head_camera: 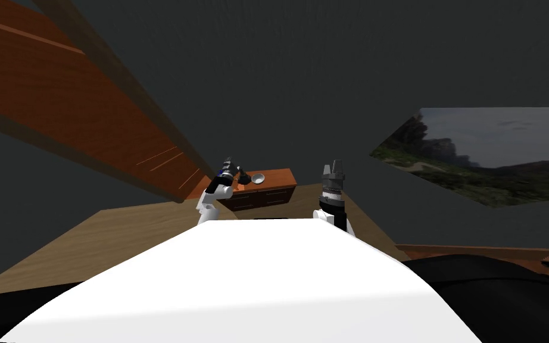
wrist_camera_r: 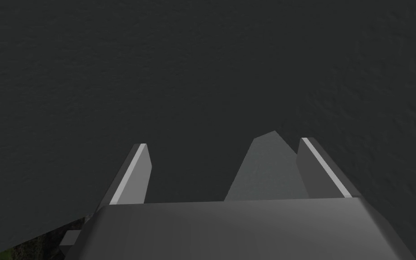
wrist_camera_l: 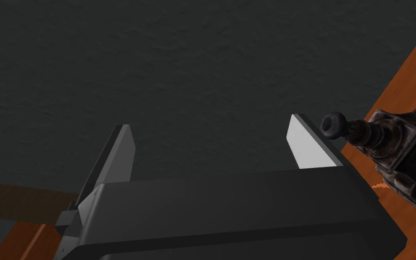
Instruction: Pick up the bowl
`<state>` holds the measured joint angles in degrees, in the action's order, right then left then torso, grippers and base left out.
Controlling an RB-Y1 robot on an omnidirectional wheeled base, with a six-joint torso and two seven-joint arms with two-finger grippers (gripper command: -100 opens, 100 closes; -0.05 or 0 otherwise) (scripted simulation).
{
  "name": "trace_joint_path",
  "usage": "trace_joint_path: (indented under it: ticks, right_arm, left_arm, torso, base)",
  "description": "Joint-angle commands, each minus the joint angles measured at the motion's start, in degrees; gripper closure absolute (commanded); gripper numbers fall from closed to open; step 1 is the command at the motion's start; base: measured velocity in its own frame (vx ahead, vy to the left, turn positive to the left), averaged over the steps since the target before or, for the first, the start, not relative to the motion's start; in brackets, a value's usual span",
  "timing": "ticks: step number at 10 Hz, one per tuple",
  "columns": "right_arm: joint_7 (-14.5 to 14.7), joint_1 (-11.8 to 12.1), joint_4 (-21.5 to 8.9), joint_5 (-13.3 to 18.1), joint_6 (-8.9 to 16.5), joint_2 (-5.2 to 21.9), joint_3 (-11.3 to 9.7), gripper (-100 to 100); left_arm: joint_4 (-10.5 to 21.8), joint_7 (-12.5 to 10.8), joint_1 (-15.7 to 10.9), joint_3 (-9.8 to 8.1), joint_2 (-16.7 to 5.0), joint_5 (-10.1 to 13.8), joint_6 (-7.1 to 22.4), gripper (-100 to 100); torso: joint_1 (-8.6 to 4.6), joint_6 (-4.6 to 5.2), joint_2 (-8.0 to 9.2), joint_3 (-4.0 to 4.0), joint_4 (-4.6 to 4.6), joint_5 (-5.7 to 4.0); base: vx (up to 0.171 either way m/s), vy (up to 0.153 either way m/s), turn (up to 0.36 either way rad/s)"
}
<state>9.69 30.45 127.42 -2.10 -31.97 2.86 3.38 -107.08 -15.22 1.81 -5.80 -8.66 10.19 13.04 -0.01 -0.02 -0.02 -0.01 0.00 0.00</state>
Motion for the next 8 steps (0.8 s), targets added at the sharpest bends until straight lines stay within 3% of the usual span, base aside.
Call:
trace_joint_path:
  ticks: [1, 2, 5, 8]
  right_arm:
    - [0.00, 0.00, 0.00, 0.00, 0.00, 0.00, 0.00, 0]
    - [0.00, 0.00, 0.00, 0.00, 0.00, 0.00, 0.00, 0]
    - [0.00, 0.00, 0.00, 0.00, 0.00, 0.00, 0.00, 0]
    - [0.00, 0.00, 0.00, 0.00, 0.00, 0.00, 0.00, 0]
  left_arm:
    - [2.58, -0.62, -1.85, -0.72, 0.09, 0.05, 2.86, -100]
    - [2.58, -0.62, -1.85, -0.72, 0.09, 0.05, 3.51, -100]
    - [7.27, -1.65, -5.05, -2.05, -0.07, 0.08, 8.52, -100]
    - [9.67, -2.07, -6.53, -2.67, -0.16, -0.01, 11.92, -100]
  torso:
    - [0.00, 0.00, 0.00, 0.00, 0.00, 0.00]
    - [-0.02, 0.01, -0.01, 0.00, 0.00, 0.00]
    - [-0.01, -0.01, -0.03, -0.02, -0.01, 0.00]
    - [-0.04, 0.01, -0.06, -0.04, -0.01, -0.01]
  base:
    - [0.000, -0.007, -0.081]
    - [0.001, -0.005, -0.043]
    - [0.007, -0.010, -0.071]
    - [0.013, -0.012, -0.057]
